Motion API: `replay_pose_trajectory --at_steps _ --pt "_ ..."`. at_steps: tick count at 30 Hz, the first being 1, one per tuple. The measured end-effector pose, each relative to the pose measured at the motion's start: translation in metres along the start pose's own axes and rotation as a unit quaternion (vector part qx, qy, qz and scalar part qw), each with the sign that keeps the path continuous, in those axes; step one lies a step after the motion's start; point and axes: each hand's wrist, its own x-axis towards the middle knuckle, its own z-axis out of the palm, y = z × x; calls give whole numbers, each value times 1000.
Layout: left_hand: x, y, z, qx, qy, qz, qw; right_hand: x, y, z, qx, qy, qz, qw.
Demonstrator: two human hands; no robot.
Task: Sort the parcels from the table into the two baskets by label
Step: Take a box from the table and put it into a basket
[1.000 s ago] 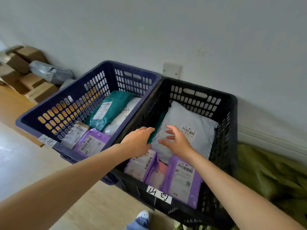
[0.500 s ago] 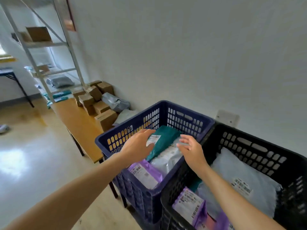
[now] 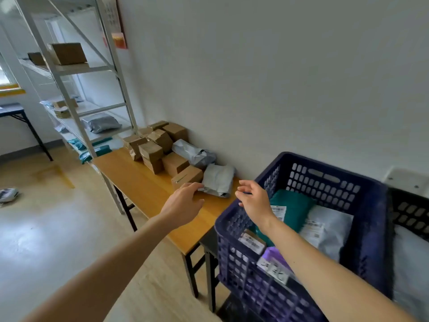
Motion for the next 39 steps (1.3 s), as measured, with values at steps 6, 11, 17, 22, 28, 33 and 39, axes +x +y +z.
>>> replay_pose_trajectory --at_steps 6,11,17,22,28,33,39 --pt "26 -88 -25 -49 -3 -47 998 27 -19 104 -33 -44 39 998" --pt "43 -153 -30 -74 -31 -82 993 59 -17 164 -64 -74 70 993" --pt "86 -214 -26 -117 -46 -114 985 114 10 219 -107 -71 119 985" --pt "155 -254 -20 -127 -79 -114 982 180 30 256 -108 -60 137 983" --pt "238 -297 -14 -86 -149 -117 978 245 62 278 -92 -5 186 978" --pt "283 -320 4 -89 -196 -124 969 265 79 286 -98 61 202 973" --pt "325 -335 36 -126 -240 -128 954 283 97 294 -115 95 224 963"
